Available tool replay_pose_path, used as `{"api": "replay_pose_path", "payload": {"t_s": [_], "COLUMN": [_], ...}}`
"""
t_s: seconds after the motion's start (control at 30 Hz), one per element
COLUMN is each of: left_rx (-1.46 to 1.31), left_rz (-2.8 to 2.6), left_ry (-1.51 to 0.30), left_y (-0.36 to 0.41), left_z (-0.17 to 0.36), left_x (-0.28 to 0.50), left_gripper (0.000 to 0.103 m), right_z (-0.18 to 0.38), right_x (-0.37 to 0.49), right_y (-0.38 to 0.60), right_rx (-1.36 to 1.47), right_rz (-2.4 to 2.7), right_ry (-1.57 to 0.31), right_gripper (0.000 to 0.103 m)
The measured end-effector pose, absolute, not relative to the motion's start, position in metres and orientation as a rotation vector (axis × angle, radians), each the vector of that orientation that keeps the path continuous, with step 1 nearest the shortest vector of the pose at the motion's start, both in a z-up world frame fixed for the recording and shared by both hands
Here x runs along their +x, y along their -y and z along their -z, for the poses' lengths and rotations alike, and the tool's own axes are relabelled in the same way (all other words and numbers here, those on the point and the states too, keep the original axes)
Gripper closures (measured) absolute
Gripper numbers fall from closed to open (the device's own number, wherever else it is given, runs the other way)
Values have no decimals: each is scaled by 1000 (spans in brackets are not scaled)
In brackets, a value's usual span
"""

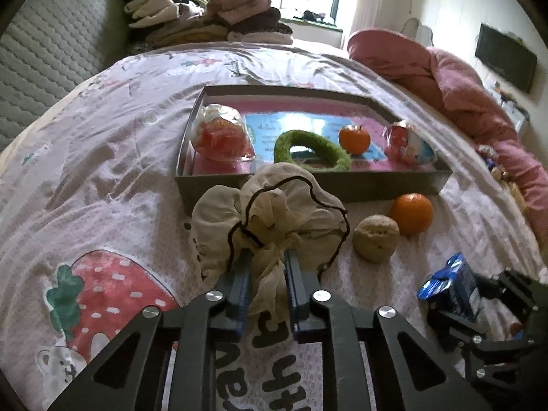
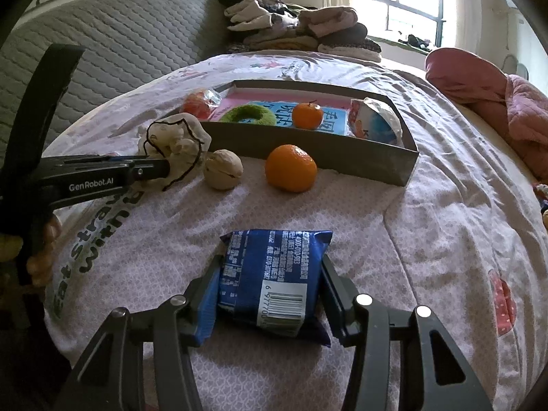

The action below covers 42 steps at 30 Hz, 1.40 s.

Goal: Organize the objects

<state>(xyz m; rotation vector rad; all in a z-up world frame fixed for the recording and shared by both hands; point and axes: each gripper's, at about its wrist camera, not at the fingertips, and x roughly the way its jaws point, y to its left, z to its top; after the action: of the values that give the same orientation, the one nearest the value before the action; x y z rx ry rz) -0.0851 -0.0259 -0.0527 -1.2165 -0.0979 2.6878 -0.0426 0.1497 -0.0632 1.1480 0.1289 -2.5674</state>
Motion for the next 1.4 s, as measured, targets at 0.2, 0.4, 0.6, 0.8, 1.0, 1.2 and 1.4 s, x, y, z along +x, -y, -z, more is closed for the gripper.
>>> {"api": "replay_pose_path", "payload": {"t_s": [0.2, 0.4, 0.6, 0.8, 1.0, 1.2, 1.4], "left_rx": [-1200, -1173, -1168, -1153, -1152, -1108, -1089], "left_rz": [-2672, -2663, -2656, -2648, -2628, -2645, -2644], "left_ry": [155, 155, 162, 181, 188, 163, 154], "left_y": [31, 29, 29, 30, 27, 24, 21], "left_z": [52, 47, 43, 38, 34, 24, 20], "left_x": [-86, -83, -81, -77, -73, -66, -63], "left_gripper": [90, 91, 91, 91, 91, 91, 91], "right_z": [63, 61, 59, 54, 51, 47, 43], "right_x": [-44, -43, -42, -41, -43, -46, -48], "right_y": [-151, -152, -150, -150, -152, -156, -158], "right_rx": [1150, 1137, 1114, 1082, 1064, 1041, 1023], "right_rz": [2557, 2549, 2540, 2550, 2568, 2580, 2590], "right_ry": [-116, -103, -101, -113, -111, -92, -83], "right_gripper": [51, 51, 51, 51, 51, 51, 51]}}
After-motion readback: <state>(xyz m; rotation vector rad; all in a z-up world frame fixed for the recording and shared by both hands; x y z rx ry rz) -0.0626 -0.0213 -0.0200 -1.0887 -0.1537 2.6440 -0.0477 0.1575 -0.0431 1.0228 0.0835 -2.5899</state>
